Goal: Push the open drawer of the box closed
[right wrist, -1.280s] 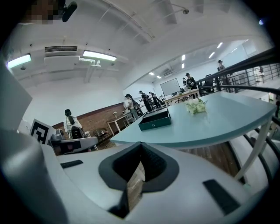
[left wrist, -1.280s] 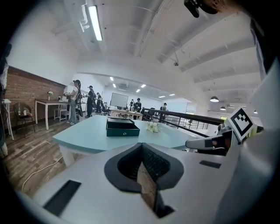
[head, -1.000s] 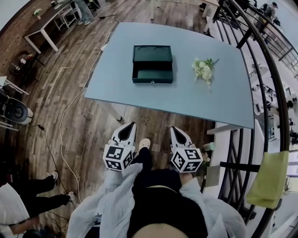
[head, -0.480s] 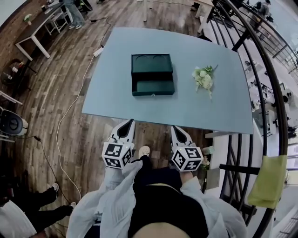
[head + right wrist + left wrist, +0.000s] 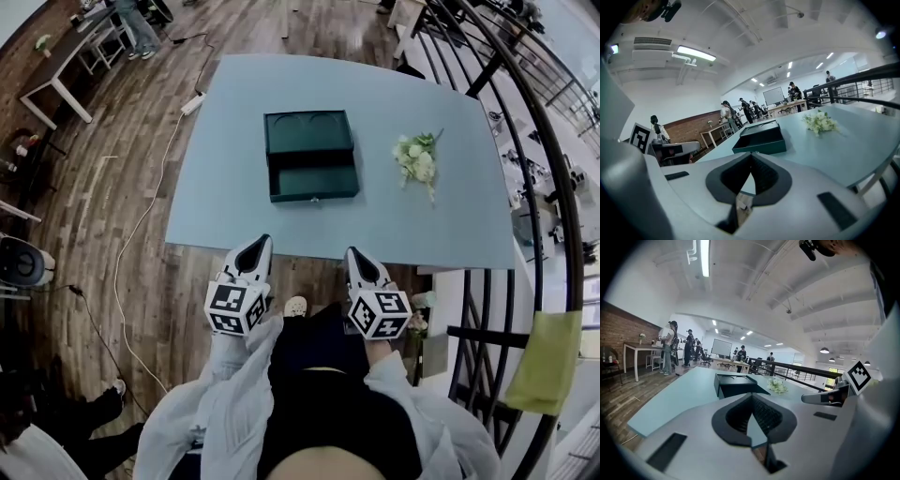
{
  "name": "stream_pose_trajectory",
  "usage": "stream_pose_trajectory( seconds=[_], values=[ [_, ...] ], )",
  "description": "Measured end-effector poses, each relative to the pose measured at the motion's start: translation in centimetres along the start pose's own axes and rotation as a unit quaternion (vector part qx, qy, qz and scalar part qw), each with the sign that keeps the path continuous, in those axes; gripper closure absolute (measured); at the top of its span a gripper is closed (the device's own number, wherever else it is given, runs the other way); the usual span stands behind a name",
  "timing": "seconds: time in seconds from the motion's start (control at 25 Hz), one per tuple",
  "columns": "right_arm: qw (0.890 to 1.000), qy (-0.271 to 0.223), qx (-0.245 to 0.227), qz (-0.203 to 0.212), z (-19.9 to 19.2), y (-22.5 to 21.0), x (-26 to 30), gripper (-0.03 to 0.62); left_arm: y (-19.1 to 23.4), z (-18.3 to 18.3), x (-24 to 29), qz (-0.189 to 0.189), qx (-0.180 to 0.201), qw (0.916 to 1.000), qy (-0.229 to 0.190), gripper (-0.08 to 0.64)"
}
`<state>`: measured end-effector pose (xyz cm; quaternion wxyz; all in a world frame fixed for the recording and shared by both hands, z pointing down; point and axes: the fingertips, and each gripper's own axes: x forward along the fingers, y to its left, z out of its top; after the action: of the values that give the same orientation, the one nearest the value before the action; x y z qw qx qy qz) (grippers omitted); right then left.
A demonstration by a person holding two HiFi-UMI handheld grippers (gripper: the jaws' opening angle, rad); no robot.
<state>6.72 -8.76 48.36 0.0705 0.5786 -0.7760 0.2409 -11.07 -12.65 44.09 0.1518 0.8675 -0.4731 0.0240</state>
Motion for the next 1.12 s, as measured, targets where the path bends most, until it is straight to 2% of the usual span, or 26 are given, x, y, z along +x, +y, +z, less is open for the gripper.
stream_pose_trajectory(
  seconds=[0.32,0.64,1.12],
  values=[
    [1.0,0.022,0.003,-0.021,-0.4,-1.9,1.0,0.586,0.3,-1.6,1.3,-0.002,-0.016,0.9996,0.025,0.545],
    [0.999,0.044,0.007,-0.011,-0.4,-2.8,3.6,0.586,1.5,-2.8,3.8,0.01,-0.031,0.9984,0.046,0.545],
    [0.996,0.083,0.009,0.014,0.1,-4.4,9.1,0.586,1.3,-5.2,9.4,0.003,-0.041,0.9944,0.098,0.545]
  ],
)
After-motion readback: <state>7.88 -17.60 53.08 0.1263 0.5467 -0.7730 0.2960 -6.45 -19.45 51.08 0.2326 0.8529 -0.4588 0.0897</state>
